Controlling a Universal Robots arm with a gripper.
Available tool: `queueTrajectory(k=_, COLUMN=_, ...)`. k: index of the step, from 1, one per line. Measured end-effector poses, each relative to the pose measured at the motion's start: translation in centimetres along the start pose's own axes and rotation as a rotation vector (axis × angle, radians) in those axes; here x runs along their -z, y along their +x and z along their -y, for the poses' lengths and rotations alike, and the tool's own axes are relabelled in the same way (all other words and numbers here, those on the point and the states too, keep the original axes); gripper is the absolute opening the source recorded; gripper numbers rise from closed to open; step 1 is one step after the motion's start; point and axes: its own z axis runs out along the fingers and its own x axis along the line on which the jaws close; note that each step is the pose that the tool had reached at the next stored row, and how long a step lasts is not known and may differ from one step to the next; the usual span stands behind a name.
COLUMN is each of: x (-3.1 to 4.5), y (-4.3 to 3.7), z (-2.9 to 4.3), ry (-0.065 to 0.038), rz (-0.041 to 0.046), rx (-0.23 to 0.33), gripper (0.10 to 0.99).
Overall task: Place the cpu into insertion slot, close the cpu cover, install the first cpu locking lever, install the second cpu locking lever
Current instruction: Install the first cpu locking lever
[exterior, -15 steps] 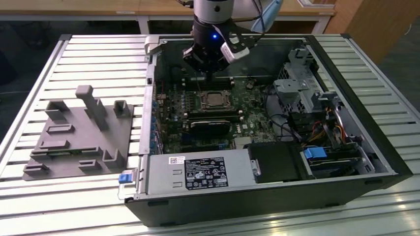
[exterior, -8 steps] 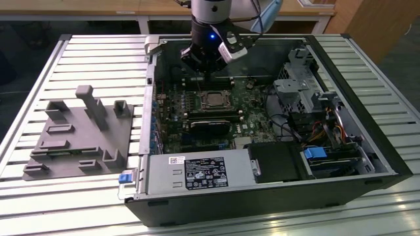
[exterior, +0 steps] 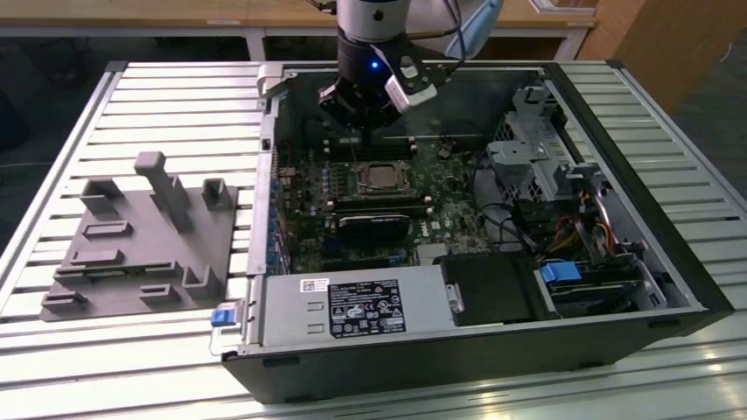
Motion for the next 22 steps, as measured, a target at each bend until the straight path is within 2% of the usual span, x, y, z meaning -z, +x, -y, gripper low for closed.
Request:
queueTrajectory(k=14, x=0.00, y=0.58, z=-0.01, ry=0.000, rz=0.0000, rx=0.000, gripper=0.118)
queueTrajectory(k=17, x=0.00, y=0.94, z=-0.01, ry=0.000, rz=-0.0001, rx=0.000, gripper=0.118)
queueTrajectory(k=22, x=-0.07, y=1.98, z=-0.06, ry=0.000, rz=0.0024, rx=0.000, gripper=0.118)
